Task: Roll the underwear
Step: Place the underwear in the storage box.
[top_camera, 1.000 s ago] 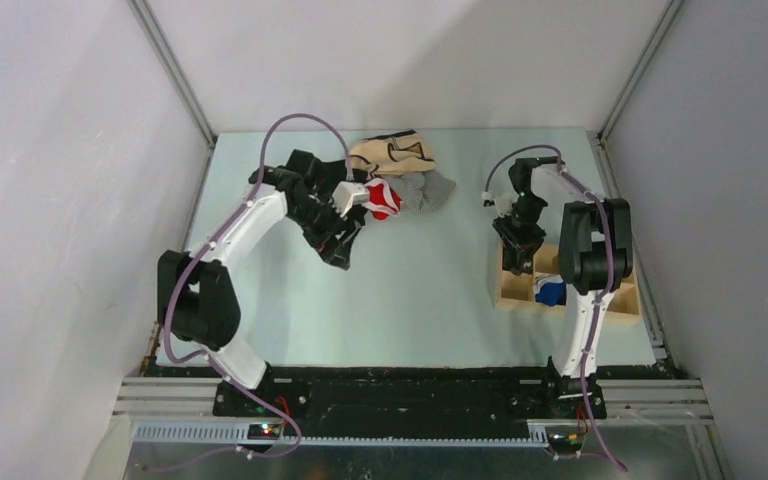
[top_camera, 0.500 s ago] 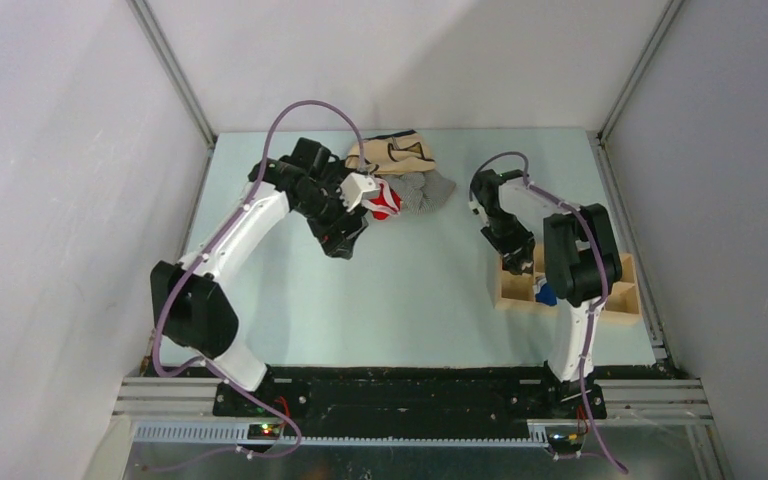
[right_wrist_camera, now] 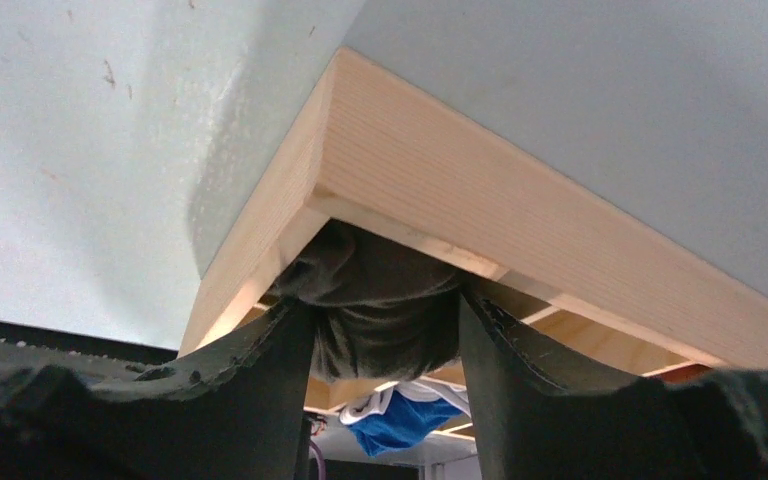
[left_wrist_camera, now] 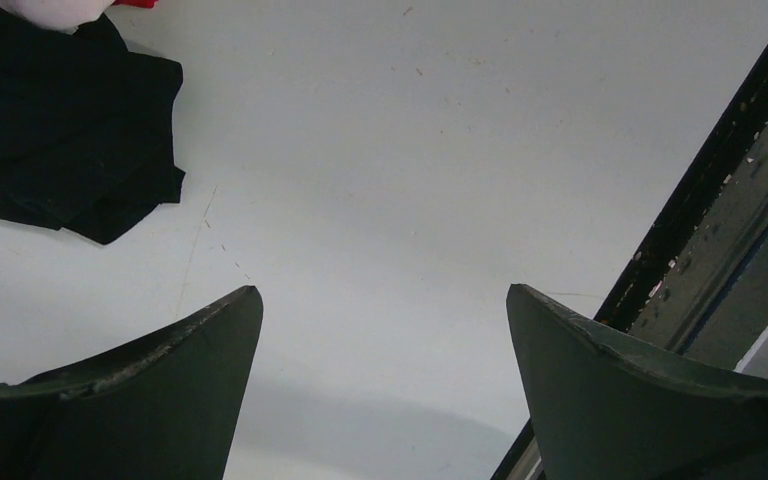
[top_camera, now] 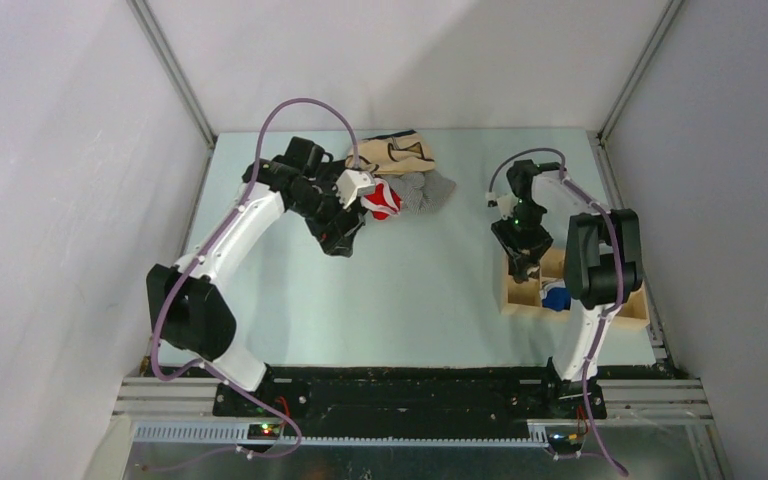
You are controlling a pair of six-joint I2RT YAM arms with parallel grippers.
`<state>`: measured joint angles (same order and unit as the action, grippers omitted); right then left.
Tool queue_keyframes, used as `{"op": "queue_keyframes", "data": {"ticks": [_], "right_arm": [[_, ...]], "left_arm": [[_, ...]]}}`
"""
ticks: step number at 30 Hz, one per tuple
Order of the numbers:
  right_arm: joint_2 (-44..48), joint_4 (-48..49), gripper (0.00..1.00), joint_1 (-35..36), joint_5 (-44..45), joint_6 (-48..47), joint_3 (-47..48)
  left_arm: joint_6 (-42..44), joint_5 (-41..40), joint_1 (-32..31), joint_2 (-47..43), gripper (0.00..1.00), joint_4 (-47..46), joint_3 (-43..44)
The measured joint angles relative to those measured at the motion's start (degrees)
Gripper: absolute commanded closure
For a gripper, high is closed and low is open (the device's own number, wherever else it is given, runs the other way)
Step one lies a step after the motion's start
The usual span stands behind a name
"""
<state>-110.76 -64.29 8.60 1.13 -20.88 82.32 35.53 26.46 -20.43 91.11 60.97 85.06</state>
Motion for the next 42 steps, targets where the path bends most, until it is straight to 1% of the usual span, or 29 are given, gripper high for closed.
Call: {"op": "queue_keyframes", "data": {"ticks": [10, 16, 19, 25, 28, 30, 42], "right_arm": [[2.19, -3.10, 0.41, -1.40, -3.67, -1.73, 2.64], [7.26, -2.91, 0.40, -1.77, -4.13, -4.63, 2.25], [11.04, -2.47, 0.40, -1.99, -3.26, -7.32, -0.81], [12.92, -0.39, 0.32, -2.10, -1.44, -11.98, -6.71], [12.83, 0.31, 0.21, -2.08, -0.98, -13.27, -7.34], [12.74, 1.20, 0.19, -2.05, -0.87, -13.79, -7.34], [11.87, 3.28, 0.19, -0.74, -1.70, -14.25, -7.34]], "left_arm": [[-1.09, 1.01, 0.00, 0.00, 0.01, -1.31, -1.57], [-1.31, 1.20, 0.00, 0.00, 0.00, -1.90, -1.77], [-1.81, 1.36, 0.00, 0.00, 0.01, -2.60, -2.47], [-2.60, 2.21, 0.00, 0.00, 0.00, -3.15, -3.52], [-2.60, 2.23, 0.00, 0.00, 0.00, -3.23, -3.52], [-2.60, 2.23, 0.00, 0.00, 0.01, -3.23, -3.52], [-2.60, 2.23, 0.00, 0.00, 0.01, -3.32, -3.76]]}}
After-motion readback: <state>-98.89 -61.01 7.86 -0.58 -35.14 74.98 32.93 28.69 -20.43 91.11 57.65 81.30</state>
